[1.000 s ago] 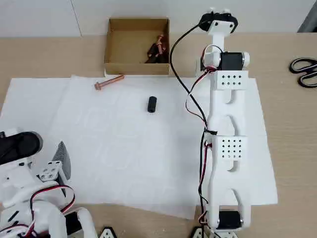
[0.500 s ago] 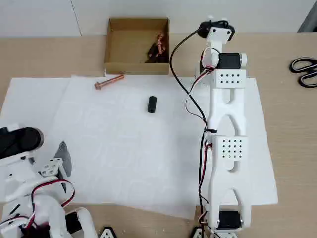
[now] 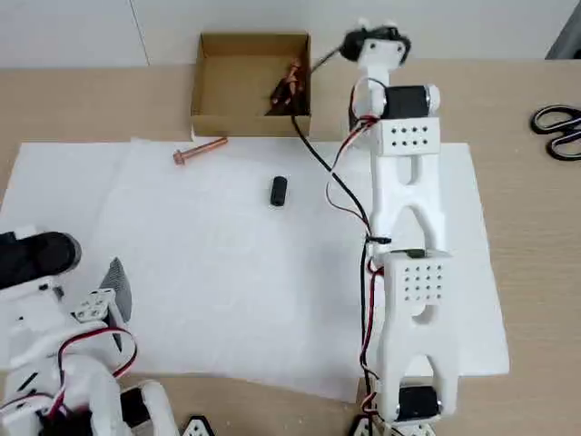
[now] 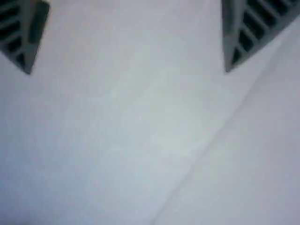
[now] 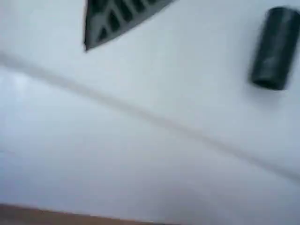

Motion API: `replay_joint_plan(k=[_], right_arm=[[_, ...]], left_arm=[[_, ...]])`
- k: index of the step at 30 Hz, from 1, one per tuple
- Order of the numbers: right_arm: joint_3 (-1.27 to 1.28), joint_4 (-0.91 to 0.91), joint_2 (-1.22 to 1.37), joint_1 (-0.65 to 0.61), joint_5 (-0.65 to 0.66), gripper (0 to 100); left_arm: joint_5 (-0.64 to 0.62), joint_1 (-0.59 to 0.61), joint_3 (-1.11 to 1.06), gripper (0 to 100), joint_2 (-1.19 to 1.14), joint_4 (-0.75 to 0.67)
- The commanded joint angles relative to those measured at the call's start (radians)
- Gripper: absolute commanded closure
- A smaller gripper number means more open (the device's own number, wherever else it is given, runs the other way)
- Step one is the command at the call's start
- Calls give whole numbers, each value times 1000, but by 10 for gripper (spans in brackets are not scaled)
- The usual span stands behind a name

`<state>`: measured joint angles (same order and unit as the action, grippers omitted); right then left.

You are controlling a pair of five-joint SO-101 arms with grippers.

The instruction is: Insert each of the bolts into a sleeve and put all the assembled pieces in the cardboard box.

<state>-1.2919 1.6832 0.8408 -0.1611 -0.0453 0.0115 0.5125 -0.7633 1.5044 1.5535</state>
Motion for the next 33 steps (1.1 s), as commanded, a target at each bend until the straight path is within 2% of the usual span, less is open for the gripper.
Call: replay_joint_plan(k=[1,9,18,23,33], right_arm=[[63,5,-203,-25,8,703],[272,-10,-213,-45,2,703],[370,-1,-154,-96,3,702],[370,-24,-145,-179,-2,702],[370,-189,-143,-229,-311,703]], left_arm=[[-8,-5,2,754,3,-28],[-8,-3,4,754,3,-28],[-6,-3,5,754,3,-26],[-6,-3,5,754,3,-26],[-6,-3,5,754,3,-26]])
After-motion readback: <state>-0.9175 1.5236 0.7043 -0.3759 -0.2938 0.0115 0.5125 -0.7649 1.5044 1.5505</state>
